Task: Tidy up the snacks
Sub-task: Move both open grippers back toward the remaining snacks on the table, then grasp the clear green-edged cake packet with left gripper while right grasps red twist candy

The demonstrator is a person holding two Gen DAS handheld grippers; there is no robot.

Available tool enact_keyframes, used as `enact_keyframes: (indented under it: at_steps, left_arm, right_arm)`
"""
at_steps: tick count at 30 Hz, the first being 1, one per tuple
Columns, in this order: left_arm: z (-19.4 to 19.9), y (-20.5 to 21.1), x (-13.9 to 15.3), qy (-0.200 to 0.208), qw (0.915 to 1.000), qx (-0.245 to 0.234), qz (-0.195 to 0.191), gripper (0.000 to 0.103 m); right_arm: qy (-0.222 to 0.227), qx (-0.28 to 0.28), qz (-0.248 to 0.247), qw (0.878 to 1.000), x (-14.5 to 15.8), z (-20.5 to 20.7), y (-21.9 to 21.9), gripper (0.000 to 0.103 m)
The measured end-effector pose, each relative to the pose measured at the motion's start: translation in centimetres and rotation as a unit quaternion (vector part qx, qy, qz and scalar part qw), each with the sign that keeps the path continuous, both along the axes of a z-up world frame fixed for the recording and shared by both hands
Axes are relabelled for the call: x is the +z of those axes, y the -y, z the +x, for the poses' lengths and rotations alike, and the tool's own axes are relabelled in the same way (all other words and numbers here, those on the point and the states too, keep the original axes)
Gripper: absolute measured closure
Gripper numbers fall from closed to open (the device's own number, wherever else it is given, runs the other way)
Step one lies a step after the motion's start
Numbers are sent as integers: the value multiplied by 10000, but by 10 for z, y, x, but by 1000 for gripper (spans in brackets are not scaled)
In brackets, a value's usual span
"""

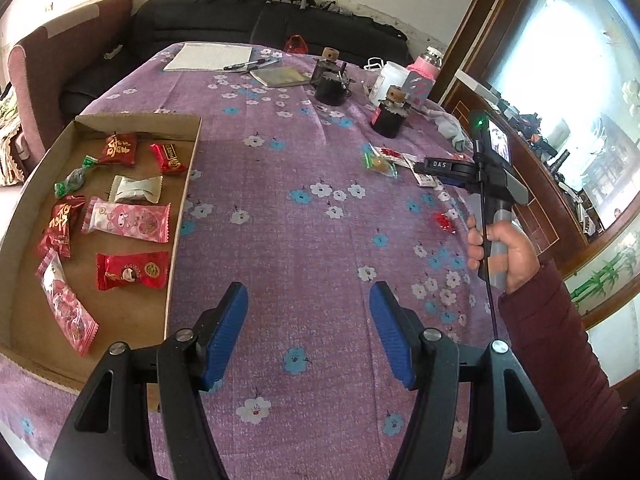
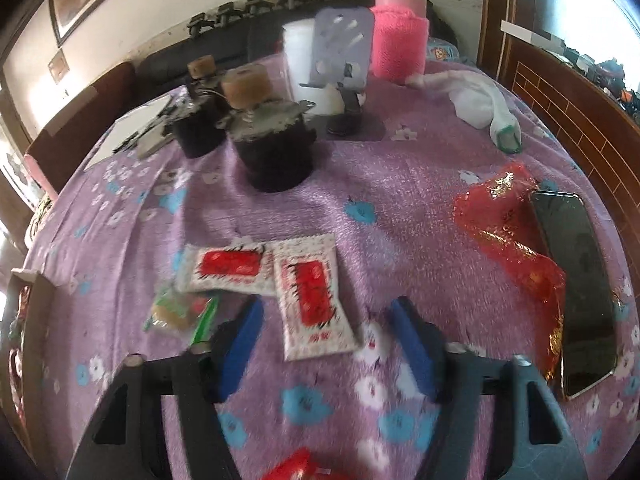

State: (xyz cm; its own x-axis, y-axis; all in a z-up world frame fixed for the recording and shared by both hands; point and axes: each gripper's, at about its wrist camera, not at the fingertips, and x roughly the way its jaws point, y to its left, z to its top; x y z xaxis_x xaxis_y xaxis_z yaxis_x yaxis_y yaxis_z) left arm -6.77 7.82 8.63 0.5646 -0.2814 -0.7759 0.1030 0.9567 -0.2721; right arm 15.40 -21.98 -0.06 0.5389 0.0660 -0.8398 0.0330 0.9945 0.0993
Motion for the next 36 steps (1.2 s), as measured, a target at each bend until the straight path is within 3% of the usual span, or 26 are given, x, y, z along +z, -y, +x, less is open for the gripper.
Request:
enact_keyframes:
  at_steps: [3,10,11,12,14,17,20,26,30,36]
  left_arm:
    - [3,3,-2,-23,10000,-12,7,41]
    - [13,18,-5,-99,9997,-210,-13,41]
    - [16,21,-4,-124,9996,-249,-36,41]
    - [20,25,-3,-146,9994,-313,-91,41]
    - [33,35,1,-145,9988,-435,-154,41]
    - [61,53,7,-82,9988,-483,-4,41]
    - [99,72,7,-109,9986,-522,-22,41]
    - [172,102,-18,-537,9964,-564,-344,41]
    - [209,123,-35,-548,9966,-572,-217,41]
    - [236,149,-54,-489,9956,-769,214,41]
  right_arm:
    - [11,-23,158,9999,0,-3,4,72]
    - [36,155,346,9993,9,-41,12,70]
    - [83,125,384,9992,12,-49,16,63]
    - [147,72,456,9988,17,-58,21,48]
    - [288,33,678,9973,24,-77,31,37]
    - [437,201,862,9951,28,-97,36,37]
    - [618,440,615,9952,24,-106,27,39]
    - [333,622,646,9954,2,-101,22,47]
    - [331,536,756,9951,0,-101,26,49]
    - [354,563,537,9963,-1,-100,20,49]
